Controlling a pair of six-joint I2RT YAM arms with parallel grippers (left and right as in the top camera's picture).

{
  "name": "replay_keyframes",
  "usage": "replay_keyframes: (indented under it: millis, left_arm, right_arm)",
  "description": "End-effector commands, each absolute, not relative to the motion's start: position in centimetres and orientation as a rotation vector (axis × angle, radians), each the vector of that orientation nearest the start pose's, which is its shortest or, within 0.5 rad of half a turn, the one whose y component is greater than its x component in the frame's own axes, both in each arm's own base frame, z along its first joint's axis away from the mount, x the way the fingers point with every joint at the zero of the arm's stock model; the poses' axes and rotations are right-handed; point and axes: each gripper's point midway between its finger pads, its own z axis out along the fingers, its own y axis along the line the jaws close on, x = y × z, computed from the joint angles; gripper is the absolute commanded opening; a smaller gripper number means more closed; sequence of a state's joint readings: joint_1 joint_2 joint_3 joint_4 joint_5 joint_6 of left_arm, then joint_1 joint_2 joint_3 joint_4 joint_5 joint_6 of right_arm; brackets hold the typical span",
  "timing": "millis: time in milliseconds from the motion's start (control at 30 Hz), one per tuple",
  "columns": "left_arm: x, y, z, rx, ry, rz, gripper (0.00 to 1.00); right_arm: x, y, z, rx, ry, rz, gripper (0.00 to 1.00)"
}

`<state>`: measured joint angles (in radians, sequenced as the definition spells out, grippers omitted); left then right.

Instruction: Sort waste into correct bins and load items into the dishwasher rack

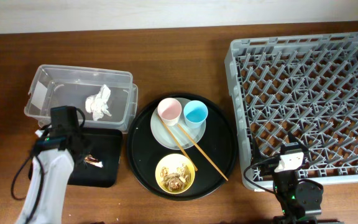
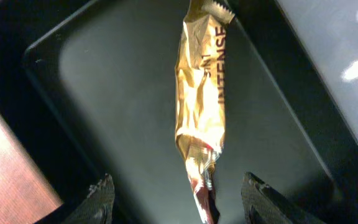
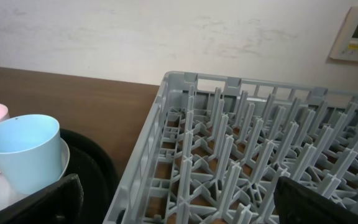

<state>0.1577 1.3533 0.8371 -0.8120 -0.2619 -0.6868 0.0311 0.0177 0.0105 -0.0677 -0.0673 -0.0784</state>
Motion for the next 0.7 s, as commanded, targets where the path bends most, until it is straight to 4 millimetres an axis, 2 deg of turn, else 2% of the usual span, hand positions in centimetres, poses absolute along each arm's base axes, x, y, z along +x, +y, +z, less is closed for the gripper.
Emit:
replay_keyframes:
  millis: [0, 67, 200, 300, 433, 533, 567, 633, 667]
  left_arm:
    - [25.5, 8.3, 4.4, -1.132, 2.672, 0.290, 0.65]
    - [25.7, 8.1, 3.7, -1.162, 2.678, 0.226, 0.66]
    - [24.8, 9.8, 2.1, -1.250, 2.620, 0.226, 0.69]
    - [24.7, 9.3, 0.0, -1.258, 2.588, 0.134, 0.73]
    - [24.8, 9.1, -0.2, -1.256, 2.586, 0.117, 0.73]
    - [24.3, 9.0, -0.5, -1.261, 2.596, 0.120, 0.52]
    - [24.4, 9.0, -0.5, -1.260, 2.591, 0.118, 0.38]
    - [24.5, 8.9, -0.5, -1.258, 2.589, 0.112, 0.25]
    - [24.5, 8.9, -0.5, -1.258, 2.591, 0.106, 0.23]
  right_arm:
    - [24.6, 1.6, 15.5, -0.124, 1.646, 0.013, 0.99]
    - [24.6, 1.6, 15.5, -0.124, 1.646, 0.013, 0.99]
    - [24.6, 1.6, 15.5, -0.124, 1.646, 0.013, 0.99]
    - [24.6, 1.6, 15.5, -0.124, 1.646, 0.013, 0.99]
    - [24.6, 1.6, 15.5, -0.124, 1.646, 0.013, 0.99]
    - [24.6, 1.6, 15.5, -0.124, 1.646, 0.013, 0.99]
    - [24.6, 1.6, 15.5, -0.124, 1.646, 0.013, 0.99]
    - [24.6, 1.6, 15.5, -0.124, 1.646, 0.013, 0.99]
    - [24.6, 1.6, 15.5, -0.124, 1.646, 0.013, 0.98]
